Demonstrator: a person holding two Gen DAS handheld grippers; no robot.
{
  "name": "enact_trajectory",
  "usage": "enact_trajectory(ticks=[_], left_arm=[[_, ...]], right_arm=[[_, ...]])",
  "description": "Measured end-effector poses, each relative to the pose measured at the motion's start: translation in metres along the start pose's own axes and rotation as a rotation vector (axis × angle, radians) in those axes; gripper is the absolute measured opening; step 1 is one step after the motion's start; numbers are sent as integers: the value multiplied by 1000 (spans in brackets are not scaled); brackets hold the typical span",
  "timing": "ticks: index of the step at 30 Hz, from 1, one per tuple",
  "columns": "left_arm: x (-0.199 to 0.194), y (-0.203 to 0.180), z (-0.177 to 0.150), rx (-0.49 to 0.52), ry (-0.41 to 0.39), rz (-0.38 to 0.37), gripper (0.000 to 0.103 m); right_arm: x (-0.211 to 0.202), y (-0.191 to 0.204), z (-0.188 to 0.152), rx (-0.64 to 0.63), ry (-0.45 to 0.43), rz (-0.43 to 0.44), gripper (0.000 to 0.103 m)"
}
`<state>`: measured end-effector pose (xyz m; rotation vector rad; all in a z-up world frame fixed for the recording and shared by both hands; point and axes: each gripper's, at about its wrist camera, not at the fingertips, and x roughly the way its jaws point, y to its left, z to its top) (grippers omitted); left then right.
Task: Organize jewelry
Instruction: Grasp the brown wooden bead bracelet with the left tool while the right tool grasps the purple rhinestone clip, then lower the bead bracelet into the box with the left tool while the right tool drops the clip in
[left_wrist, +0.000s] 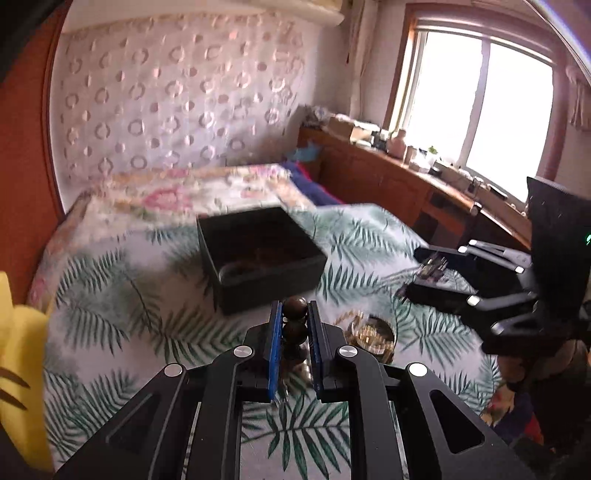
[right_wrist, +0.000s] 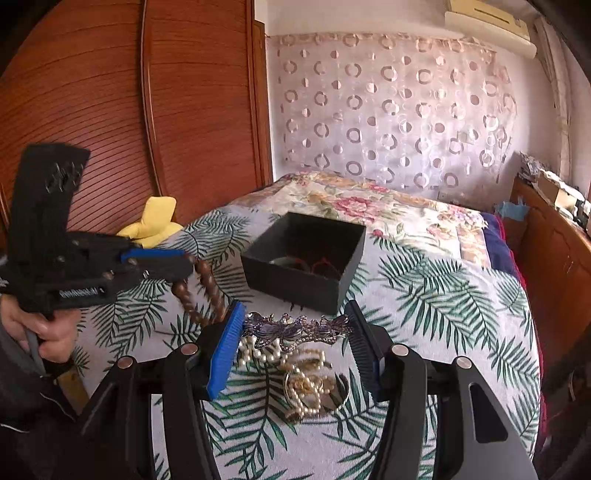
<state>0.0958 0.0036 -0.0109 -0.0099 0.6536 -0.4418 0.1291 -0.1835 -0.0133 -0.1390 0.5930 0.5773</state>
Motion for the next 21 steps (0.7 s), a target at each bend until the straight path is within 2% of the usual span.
enact_trajectory(ticks=[7, 21], left_arm=[[-2, 7, 33, 19, -53, 56, 12], [48, 40, 83, -7, -34, 124, 12]], right_arm=[[10, -2, 21, -23, -23, 5, 58], [37, -23, 64, -41, -102, 59, 58]])
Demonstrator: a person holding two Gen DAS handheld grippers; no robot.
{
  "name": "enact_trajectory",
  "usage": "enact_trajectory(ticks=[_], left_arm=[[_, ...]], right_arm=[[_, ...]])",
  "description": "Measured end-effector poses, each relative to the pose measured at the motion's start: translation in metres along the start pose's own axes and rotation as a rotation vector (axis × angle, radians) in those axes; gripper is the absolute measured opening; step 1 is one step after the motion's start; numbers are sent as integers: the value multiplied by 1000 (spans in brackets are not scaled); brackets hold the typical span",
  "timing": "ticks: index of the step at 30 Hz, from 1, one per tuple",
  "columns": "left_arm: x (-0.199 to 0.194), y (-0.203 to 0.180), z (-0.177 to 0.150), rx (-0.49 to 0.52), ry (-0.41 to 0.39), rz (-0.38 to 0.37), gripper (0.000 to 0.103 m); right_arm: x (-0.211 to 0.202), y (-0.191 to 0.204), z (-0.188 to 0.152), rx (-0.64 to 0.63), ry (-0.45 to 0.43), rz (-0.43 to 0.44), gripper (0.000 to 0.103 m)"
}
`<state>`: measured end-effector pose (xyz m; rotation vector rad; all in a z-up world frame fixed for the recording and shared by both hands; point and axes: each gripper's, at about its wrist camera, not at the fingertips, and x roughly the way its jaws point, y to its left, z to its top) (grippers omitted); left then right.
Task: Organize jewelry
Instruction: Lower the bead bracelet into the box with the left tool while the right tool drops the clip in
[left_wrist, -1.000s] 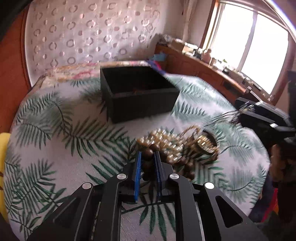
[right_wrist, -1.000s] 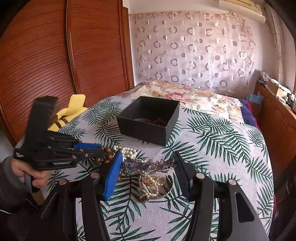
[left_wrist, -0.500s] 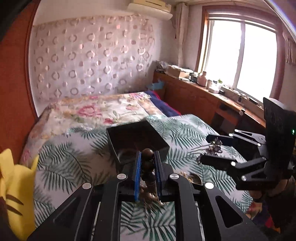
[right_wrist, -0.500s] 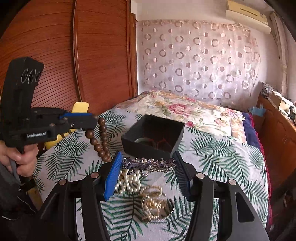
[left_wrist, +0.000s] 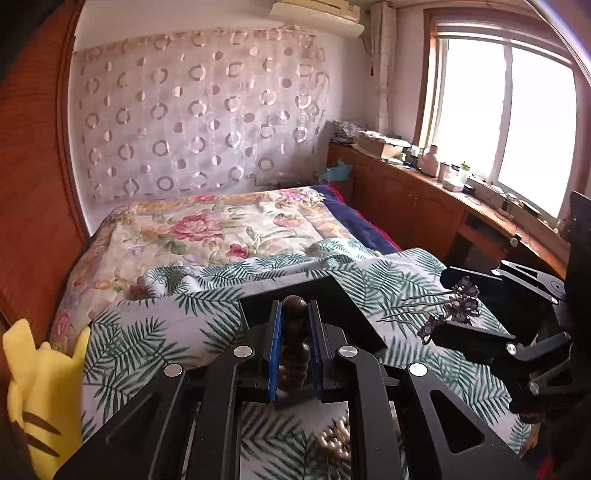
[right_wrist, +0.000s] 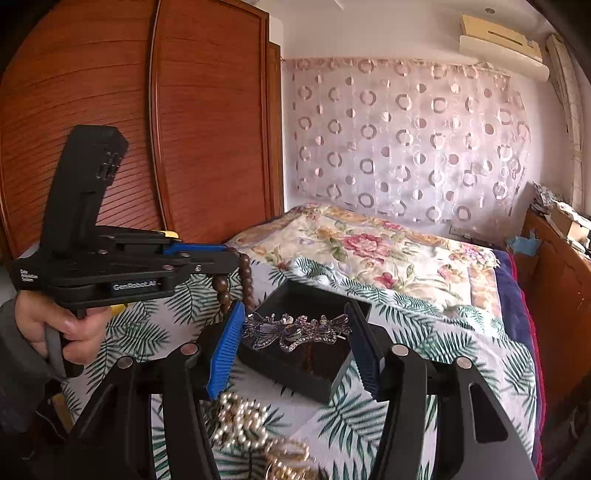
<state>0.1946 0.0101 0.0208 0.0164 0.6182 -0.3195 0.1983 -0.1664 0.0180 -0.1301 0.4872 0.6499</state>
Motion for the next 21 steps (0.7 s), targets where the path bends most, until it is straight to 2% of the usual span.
enact_trajectory(ticks=[4, 12, 14, 16, 21], left_arm=[[17, 4, 5, -10, 16, 2, 12], [51, 14, -11, -43, 83, 17, 13], [51, 18, -15, -57, 83, 17, 15], [49, 21, -19, -65, 81, 23, 26], [33, 28, -22, -65, 51, 42, 35]], right_arm=[[15, -2, -1, -3, 4, 32, 58], [53, -11, -10, 10, 62, 68, 58], [60, -14, -13, 24, 75, 73, 58], [67, -17, -14, 44, 86, 87, 58], [84, -22, -14, 88, 114, 96, 58]])
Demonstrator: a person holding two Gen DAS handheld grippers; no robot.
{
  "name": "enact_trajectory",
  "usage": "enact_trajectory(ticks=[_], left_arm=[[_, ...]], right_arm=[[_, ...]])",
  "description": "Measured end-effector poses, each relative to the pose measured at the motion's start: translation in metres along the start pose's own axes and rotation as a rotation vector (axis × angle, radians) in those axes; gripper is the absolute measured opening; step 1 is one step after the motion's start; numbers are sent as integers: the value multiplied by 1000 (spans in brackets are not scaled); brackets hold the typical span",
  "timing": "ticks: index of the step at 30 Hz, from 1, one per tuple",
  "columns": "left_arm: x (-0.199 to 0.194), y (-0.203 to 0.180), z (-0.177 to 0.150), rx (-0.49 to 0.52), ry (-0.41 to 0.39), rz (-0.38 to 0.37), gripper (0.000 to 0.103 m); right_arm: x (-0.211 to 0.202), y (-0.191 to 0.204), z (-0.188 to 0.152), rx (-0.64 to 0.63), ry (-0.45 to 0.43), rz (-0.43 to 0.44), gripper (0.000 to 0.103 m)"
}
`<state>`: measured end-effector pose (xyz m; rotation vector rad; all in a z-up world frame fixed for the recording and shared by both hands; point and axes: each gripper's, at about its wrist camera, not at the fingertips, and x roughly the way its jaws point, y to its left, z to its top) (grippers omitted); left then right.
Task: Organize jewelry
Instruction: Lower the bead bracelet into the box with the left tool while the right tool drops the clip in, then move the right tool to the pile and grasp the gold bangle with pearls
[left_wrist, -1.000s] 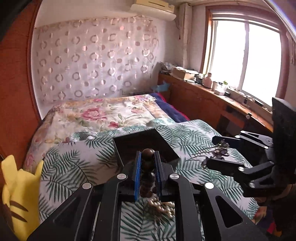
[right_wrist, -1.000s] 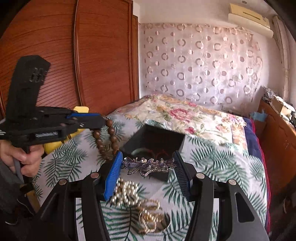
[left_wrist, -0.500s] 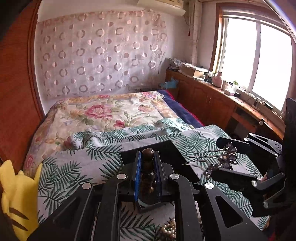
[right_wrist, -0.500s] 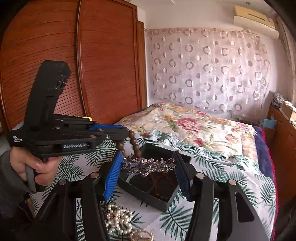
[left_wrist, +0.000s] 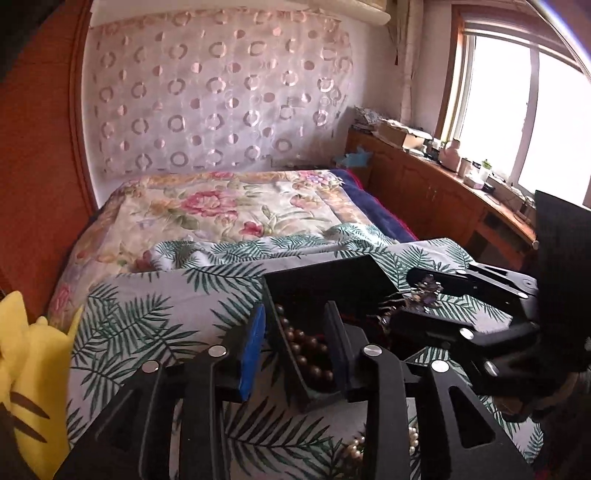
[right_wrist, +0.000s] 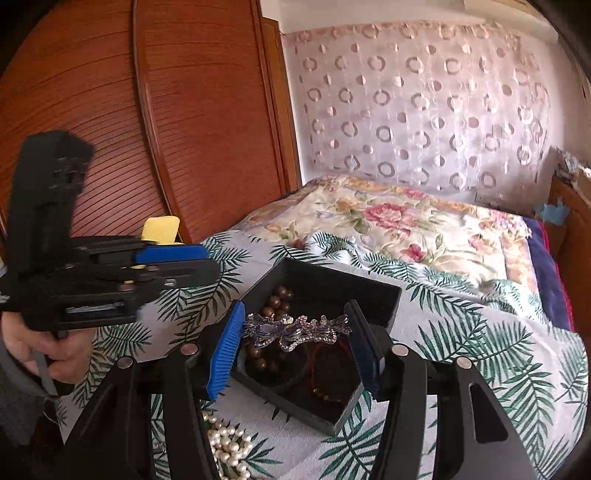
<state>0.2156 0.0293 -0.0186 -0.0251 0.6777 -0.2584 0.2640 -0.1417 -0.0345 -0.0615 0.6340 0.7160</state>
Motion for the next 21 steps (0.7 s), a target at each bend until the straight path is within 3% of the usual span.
enact_trajectory(ticks=[6, 13, 20, 21], left_arm=[[-17, 9, -12, -4, -22, 20, 47], [-31, 15, -33, 6, -49, 53, 77], [-38, 14, -50, 2, -37, 51, 80], [-40, 14, -53, -3, -35, 49, 84]], right_arm=[[25, -6, 6, 43, 73, -8, 58], [36, -3, 6, 53, 98, -5, 59], [13, 2, 1, 36, 92, -13, 59], [4, 3, -2, 39, 85, -13, 59]])
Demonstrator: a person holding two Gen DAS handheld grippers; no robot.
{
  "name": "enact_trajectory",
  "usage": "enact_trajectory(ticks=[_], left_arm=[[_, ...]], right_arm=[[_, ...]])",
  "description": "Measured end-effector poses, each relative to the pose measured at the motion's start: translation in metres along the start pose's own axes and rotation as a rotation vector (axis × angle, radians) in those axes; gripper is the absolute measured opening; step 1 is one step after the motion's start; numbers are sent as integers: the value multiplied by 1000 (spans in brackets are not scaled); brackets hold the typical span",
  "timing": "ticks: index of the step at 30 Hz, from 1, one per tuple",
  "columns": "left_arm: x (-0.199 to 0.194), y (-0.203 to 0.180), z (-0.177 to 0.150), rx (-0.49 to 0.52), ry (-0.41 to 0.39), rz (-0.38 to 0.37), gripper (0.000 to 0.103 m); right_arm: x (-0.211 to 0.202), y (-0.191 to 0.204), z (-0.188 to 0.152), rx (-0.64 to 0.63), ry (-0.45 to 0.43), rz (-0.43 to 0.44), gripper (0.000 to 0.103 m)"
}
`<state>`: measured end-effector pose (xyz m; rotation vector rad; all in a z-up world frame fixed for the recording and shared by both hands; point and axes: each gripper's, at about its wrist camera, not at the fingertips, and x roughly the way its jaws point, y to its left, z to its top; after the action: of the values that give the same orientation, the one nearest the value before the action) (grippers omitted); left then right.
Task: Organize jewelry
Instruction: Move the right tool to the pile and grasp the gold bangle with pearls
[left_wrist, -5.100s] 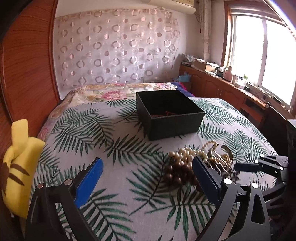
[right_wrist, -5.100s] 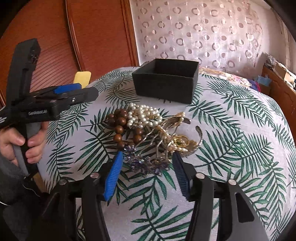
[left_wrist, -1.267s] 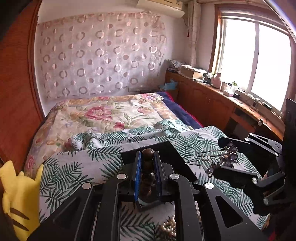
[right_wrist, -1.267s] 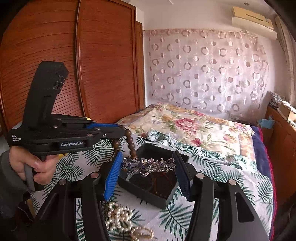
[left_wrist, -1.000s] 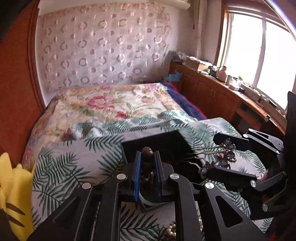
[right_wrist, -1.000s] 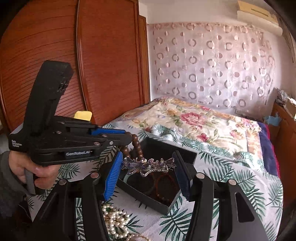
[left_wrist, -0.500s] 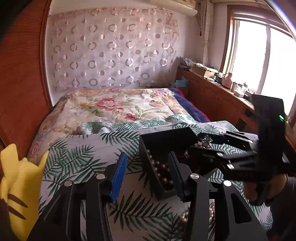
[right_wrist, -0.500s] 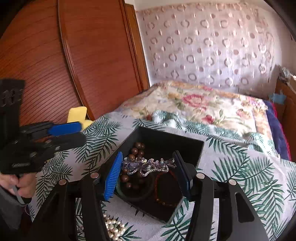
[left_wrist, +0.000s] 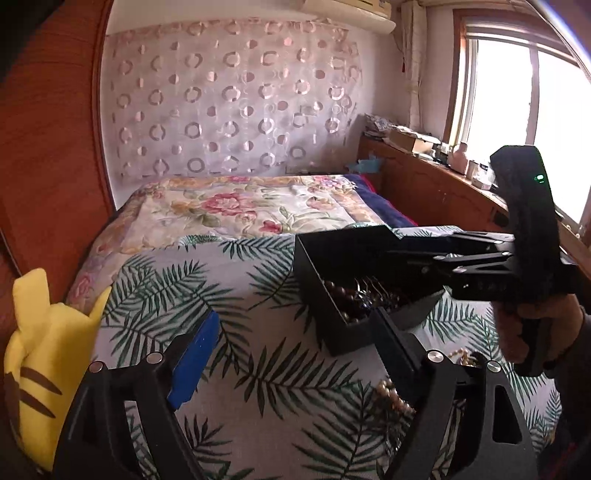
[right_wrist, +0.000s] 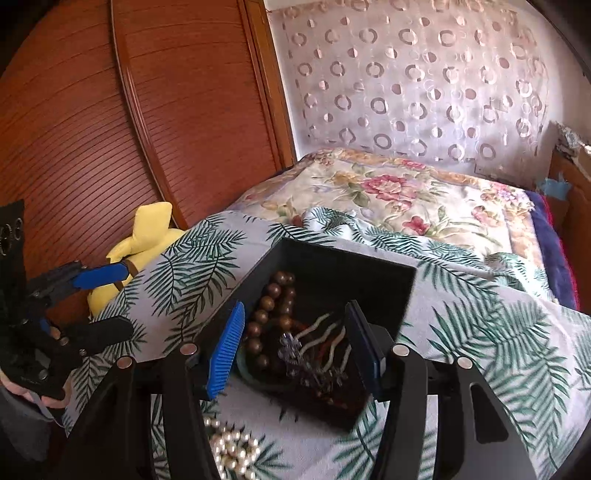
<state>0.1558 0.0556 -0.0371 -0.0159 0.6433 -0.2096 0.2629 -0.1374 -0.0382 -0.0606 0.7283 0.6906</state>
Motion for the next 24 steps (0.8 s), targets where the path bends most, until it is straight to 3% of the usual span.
enact_trajectory(ticks=[1, 7, 14, 20, 24], left_arm=[[-2, -1, -3, -2, -2, -3, 91], [-6, -12, -22, 13, 10, -4, 95], [-14, -28, -43, 26, 34, -30, 95], [-18, -40, -63, 27, 56, -55, 95], [-19, -47, -72, 26, 78, -78, 95]], right_arm=[[-6, 1, -3, 1, -3, -1, 59], [-43, 5, -39, 0, 0, -56, 59], [-69, -2, -98, 14, 46, -103, 59], [-70, -2, -124, 48, 86, -106, 59], [-64, 8, -135, 28, 104, -111, 69]])
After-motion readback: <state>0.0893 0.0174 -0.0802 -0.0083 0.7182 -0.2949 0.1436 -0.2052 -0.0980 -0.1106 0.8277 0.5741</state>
